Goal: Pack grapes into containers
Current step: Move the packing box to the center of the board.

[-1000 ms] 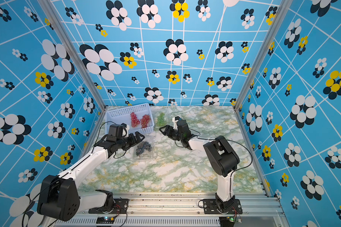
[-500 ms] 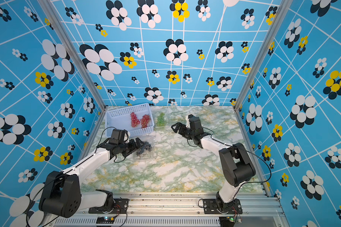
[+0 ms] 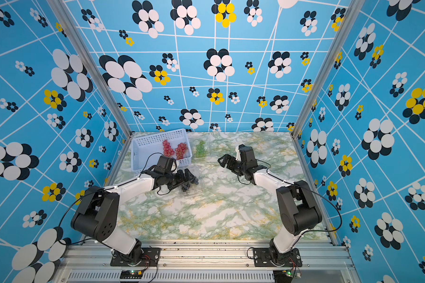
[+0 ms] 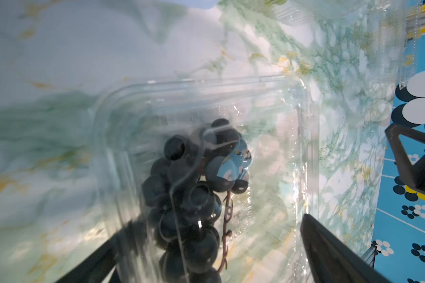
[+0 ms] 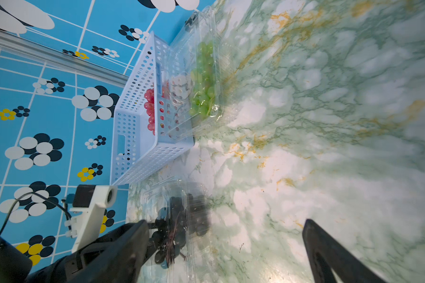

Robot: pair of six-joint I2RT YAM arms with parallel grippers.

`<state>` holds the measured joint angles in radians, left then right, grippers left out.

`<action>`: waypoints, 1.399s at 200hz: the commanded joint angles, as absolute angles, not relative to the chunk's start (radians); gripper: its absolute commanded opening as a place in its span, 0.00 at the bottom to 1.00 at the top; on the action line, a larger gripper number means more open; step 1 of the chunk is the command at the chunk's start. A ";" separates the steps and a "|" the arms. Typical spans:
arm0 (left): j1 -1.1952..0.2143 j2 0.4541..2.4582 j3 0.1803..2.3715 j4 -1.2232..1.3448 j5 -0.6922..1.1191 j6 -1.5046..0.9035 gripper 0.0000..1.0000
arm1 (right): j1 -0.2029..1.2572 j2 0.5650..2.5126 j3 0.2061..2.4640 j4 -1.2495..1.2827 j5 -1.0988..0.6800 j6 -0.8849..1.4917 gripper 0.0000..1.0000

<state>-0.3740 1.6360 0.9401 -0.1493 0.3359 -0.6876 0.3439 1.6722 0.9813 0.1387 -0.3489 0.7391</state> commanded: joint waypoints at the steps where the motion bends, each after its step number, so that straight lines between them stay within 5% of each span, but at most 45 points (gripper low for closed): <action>1: -0.408 1.703 1.023 -0.117 0.340 -0.689 1.00 | 0.315 1.637 0.965 0.108 -0.344 0.730 0.99; 95: -0.596 1.981 1.327 -0.078 0.388 -0.767 0.99 | 0.252 1.588 0.933 0.005 -0.323 0.693 0.99; 132: -0.589 1.949 1.341 -0.109 0.370 -0.749 1.00 | 0.247 1.559 0.899 -0.040 -0.309 0.678 0.99; 193: -0.473 1.690 1.105 -0.168 0.352 -0.666 1.00 | 0.291 1.519 0.776 0.037 -0.417 0.713 0.99; 280: -0.607 1.526 0.799 0.029 0.441 -0.818 1.00 | 0.387 1.523 0.707 0.176 -0.416 0.783 0.83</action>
<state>-0.5644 1.5082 0.8177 -0.0711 0.4198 -0.7559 0.3820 1.5127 0.7113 0.1242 -0.4156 0.7551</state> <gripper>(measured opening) 0.995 0.853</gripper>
